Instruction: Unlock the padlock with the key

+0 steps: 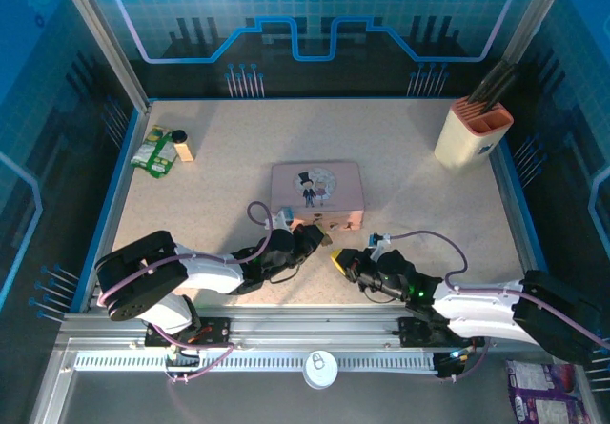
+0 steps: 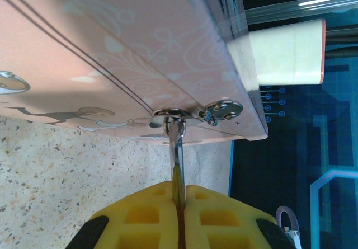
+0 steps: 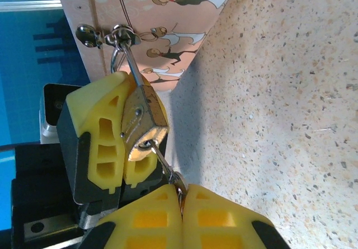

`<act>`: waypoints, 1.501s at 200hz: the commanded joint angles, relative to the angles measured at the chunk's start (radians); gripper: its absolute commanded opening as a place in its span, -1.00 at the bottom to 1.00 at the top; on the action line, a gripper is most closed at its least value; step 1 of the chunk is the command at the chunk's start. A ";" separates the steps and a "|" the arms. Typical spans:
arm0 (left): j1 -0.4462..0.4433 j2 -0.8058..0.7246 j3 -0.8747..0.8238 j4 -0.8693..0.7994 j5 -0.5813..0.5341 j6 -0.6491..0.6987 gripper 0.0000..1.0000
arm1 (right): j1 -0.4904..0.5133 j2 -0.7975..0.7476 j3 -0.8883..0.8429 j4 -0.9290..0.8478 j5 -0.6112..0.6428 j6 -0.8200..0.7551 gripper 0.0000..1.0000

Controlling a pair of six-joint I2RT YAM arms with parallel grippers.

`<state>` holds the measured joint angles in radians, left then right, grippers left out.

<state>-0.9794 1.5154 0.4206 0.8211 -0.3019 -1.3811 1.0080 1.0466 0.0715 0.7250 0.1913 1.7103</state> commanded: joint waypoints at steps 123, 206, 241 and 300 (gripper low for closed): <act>-0.049 -0.025 0.052 0.108 0.005 0.053 -1.00 | 0.006 -0.095 0.013 -0.075 0.100 0.013 -1.00; -0.094 -0.028 0.084 0.038 -0.024 0.086 -1.00 | 0.003 -0.123 0.023 -0.082 0.117 0.018 -1.00; -0.097 -0.022 0.086 0.037 -0.027 0.086 -1.00 | 0.001 -0.125 0.025 -0.082 0.122 0.021 -1.00; -0.106 -0.005 0.092 0.037 -0.019 0.080 -1.00 | -0.080 -0.103 0.041 -0.069 0.035 0.006 -1.00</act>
<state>-1.0431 1.5162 0.4633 0.7834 -0.3771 -1.3319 0.9909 0.9360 0.0719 0.6365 0.2111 1.7260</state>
